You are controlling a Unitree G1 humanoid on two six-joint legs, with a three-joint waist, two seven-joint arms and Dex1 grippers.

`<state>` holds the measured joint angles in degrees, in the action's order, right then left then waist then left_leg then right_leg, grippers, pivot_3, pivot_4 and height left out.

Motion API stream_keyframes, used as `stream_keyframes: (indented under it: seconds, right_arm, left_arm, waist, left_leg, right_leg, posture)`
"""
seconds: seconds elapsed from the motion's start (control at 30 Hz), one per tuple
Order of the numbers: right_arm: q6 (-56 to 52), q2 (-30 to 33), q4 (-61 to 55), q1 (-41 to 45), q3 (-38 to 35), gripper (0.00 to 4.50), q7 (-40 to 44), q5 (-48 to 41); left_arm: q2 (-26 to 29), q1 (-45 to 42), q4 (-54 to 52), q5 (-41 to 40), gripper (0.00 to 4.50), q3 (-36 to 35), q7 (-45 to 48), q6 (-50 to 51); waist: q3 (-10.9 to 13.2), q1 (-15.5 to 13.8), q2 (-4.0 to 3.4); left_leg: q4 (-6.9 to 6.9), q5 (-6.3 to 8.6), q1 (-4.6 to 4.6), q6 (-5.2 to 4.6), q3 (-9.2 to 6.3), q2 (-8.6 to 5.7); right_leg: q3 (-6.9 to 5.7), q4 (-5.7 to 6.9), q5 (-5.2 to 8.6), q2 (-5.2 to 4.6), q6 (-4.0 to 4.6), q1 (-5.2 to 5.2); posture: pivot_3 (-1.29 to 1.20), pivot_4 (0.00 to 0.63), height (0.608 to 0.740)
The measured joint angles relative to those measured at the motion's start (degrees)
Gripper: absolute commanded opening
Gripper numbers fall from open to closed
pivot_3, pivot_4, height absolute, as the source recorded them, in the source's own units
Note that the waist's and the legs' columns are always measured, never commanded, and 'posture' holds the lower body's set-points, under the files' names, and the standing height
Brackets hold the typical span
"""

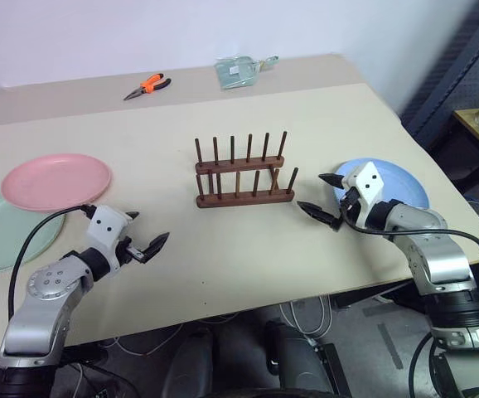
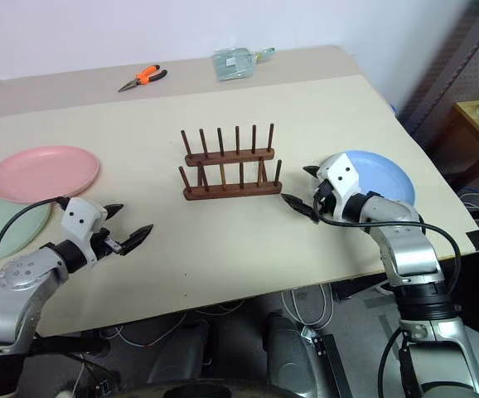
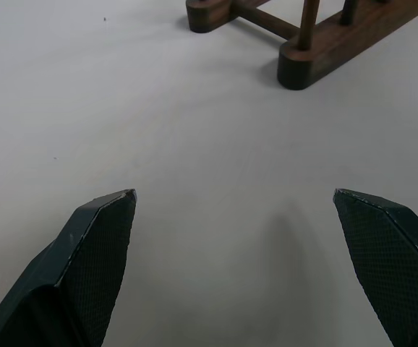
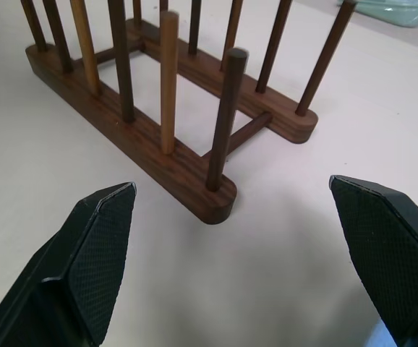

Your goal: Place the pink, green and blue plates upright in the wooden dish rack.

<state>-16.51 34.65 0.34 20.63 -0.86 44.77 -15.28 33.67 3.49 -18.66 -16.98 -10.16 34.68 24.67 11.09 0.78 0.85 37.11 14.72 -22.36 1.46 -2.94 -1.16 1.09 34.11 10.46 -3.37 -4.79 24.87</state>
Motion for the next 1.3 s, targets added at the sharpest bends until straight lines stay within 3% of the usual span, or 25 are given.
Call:
stream_keyframes:
  seconds: [0.13,0.3,0.57,0.67,0.83,0.87,1.0,1.17,1.2,1.3]
  right_arm:
    - [-0.3,-1.0,0.5,1.5,0.0,4.41,0.1,-0.2]
    - [-0.7,-1.1,0.1,1.6,0.0,4.41,-0.9,0.1]
    - [-1.2,-1.7,-6.2,-2.9,-0.4,4.41,-5.9,2.1]
    - [-2.2,-1.6,-9.9,-6.4,-0.9,4.50,-7.7,2.7]
    - [-3.5,-1.5,-13.8,-10.8,-2.6,4.50,-9.7,3.1]
    - [-3.9,-1.5,-14.1,-11.0,-2.7,4.50,-9.8,3.1]
    - [-4.1,-1.2,-14.2,-11.1,-3.1,4.50,-9.9,3.2]
    - [-3.4,-0.9,-13.4,-11.1,-3.1,4.50,-9.5,3.5]
    - [-3.1,-0.8,-13.2,-11.0,-3.1,4.50,-9.5,3.7]
    - [-2.2,-0.3,-12.0,-10.8,-3.0,4.50,-8.9,4.0]
  left_arm:
    - [-0.7,-3.5,1.5,0.0,4.48,2.8,0.5,0.2]
    - [-0.4,-12.8,11.5,0.6,4.48,7.6,6.0,-0.8]
    - [-4.4,-34.8,42.1,7.4,4.48,17.3,17.4,-14.1]
    - [-7.6,-41.1,52.3,9.1,3.60,18.6,20.0,-18.7]
    - [-9.0,-43.1,57.2,10.3,1.07,19.7,24.1,-23.8]
    - [-8.8,-42.8,56.9,10.5,0.75,19.5,24.1,-24.1]
    - [-8.0,-39.1,51.8,10.1,0.77,19.4,26.5,-23.8]
    - [-3.5,-29.5,35.7,7.7,0.77,19.8,31.1,-18.9]
    - [-2.7,-28.3,33.3,7.2,1.83,19.9,31.7,-17.5]
    - [0.7,-23.7,25.6,5.5,3.26,20.0,33.3,-13.2]
  waist:
    - [0.0,0.0,0.01]
    - [0.0,-0.1,0.02]
    - [0.0,-0.4,0.03]
    - [-0.1,-0.6,0.02]
    - [-0.1,-0.1,0.01]
    - [-0.1,0.0,0.01]
    - [-0.2,0.0,-0.06]
    - [-0.2,0.1,-0.07]
    - [-0.2,0.0,-0.08]
    - [-0.1,0.0,-0.07]
  left_leg:
    - [0.02,0.00,0.00,0.00,-0.03,-0.04]
    - [0.02,0.00,0.01,0.00,-0.04,-0.12]
    - [0.05,-0.01,0.02,0.00,-0.06,-0.19]
    - [0.13,-0.01,0.02,-0.01,-0.09,-0.24]
    - [0.10,0.00,0.11,-0.01,-0.08,-0.21]
    - [0.10,0.00,0.14,-0.01,-0.07,-0.19]
    - [0.05,0.00,0.23,-0.02,-0.06,-0.14]
    - [0.04,0.01,0.23,-0.04,-0.06,-0.02]
    - [0.04,0.01,0.23,-0.04,-0.06,-0.01]
    - [0.04,0.01,0.22,-0.04,-0.07,0.00]
  right_leg:
    - [-0.01,0.03,-0.03,0.04,0.04,-0.02]
    - [-0.02,0.03,-0.05,0.06,0.07,-0.03]
    - [-0.03,0.03,-0.06,0.06,0.02,-0.10]
    - [-0.03,0.04,-0.07,0.03,0.00,-0.15]
    - [-0.02,0.05,-0.06,0.01,-0.02,-0.20]
    - [-0.02,0.07,-0.06,0.02,-0.02,-0.21]
    - [-0.01,0.07,-0.04,0.02,-0.03,-0.27]
    - [0.01,0.07,-0.02,0.03,0.00,-0.26]
    - [0.02,0.07,-0.02,0.02,0.00,-0.26]
    - [0.01,0.06,0.00,0.02,-0.01,-0.26]
  posture:
    - [0.00,0.150,0.739]
    - [0.00,0.150,0.739]
    - [0.00,0.150,0.739]
    - [0.00,0.150,0.739]
    - [0.00,0.150,0.739]
    - [0.00,0.150,0.739]
    - [0.00,0.150,0.739]
    - [0.00,0.150,0.739]
    - [0.00,0.150,0.739]
    - [0.00,0.150,0.739]
